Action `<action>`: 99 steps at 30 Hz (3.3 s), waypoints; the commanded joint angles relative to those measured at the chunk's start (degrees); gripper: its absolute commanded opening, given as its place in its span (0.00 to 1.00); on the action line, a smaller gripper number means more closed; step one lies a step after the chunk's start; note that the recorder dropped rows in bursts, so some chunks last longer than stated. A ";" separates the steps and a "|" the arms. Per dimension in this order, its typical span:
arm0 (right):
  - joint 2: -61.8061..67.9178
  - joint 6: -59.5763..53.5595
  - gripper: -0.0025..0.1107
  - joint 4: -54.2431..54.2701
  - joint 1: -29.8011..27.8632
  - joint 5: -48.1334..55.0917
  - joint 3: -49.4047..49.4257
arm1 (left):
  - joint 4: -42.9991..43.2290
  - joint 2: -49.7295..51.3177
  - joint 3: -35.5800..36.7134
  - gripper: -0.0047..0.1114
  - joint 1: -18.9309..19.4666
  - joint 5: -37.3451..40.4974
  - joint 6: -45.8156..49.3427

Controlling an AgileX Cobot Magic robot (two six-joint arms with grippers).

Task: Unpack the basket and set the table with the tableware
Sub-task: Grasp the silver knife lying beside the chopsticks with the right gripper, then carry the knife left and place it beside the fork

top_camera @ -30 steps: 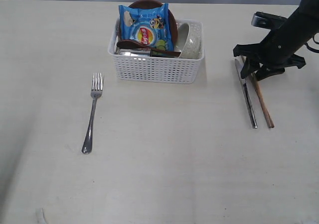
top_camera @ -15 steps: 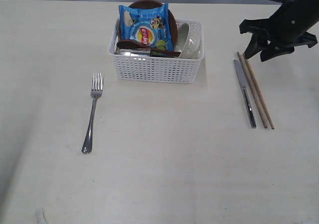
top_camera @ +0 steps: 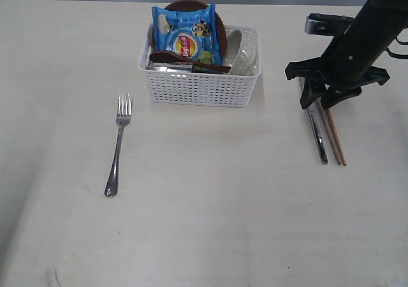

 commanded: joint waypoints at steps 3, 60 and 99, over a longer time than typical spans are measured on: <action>3.11 0.42 0.38 -0.15 0.11 -0.53 0.14 | -0.52 -0.21 0.16 0.04 -0.06 -0.61 0.02; -2.59 17.35 0.02 -12.89 8.58 -3.13 0.14 | -0.52 -0.21 0.16 0.04 -0.06 -0.61 0.02; 13.10 47.30 0.02 -4.55 48.21 1.17 -35.21 | -0.66 -0.21 0.16 0.04 -0.06 -0.61 0.02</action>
